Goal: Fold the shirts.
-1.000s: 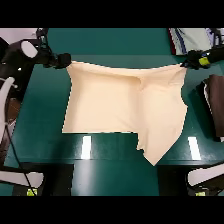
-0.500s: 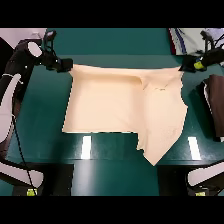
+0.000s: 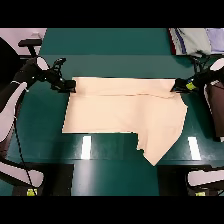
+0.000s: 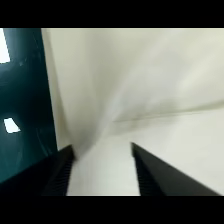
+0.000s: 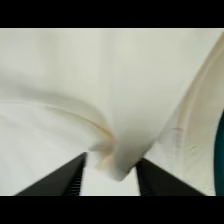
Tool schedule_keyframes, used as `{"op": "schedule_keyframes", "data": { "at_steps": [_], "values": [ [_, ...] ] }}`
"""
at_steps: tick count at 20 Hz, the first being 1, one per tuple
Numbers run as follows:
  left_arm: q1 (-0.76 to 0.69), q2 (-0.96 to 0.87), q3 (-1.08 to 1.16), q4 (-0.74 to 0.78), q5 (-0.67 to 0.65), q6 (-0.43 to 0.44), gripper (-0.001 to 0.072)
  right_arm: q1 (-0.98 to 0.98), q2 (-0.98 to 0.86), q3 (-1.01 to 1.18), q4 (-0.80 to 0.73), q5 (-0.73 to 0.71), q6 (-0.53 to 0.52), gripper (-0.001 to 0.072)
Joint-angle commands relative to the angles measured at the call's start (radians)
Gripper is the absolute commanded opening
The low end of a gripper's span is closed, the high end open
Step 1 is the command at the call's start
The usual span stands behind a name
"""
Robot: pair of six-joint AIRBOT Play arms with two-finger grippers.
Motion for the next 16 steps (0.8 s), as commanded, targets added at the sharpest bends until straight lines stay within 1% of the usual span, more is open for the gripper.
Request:
{"op": "schedule_keyframes", "data": {
  "at_steps": [1,3,4,7,10,13,16],
  "values": [
    [0.002,0.001,0.029,-0.002,-0.096,0.000,0.0508,-0.032,0.034,-0.027,0.127,0.026,-0.005,0.0464],
    [0.013,0.019,0.022,0.011,-0.175,0.015,0.0508,-0.063,0.101,-0.056,0.134,0.062,-0.016,0.0463],
    [0.022,0.055,-0.011,0.023,-0.188,0.015,0.0508,-0.082,0.154,-0.093,0.137,0.071,-0.027,0.0463],
    [0.067,0.236,-0.172,0.054,-0.146,0.014,0.0508,-0.128,0.315,-0.210,0.137,0.070,-0.033,0.0462],
    [0.118,0.412,-0.397,0.055,-0.140,0.014,0.0508,-0.148,0.431,-0.276,0.137,0.071,-0.047,0.0462],
    [0.126,0.537,-0.633,0.045,-0.127,0.010,0.0508,-0.128,0.494,-0.281,0.137,0.060,-0.051,0.0461],
    [0.126,0.618,-0.768,-0.004,-0.076,0.006,0.0508,-0.088,0.515,-0.281,0.137,0.042,-0.051,0.0453]
  ]
}}
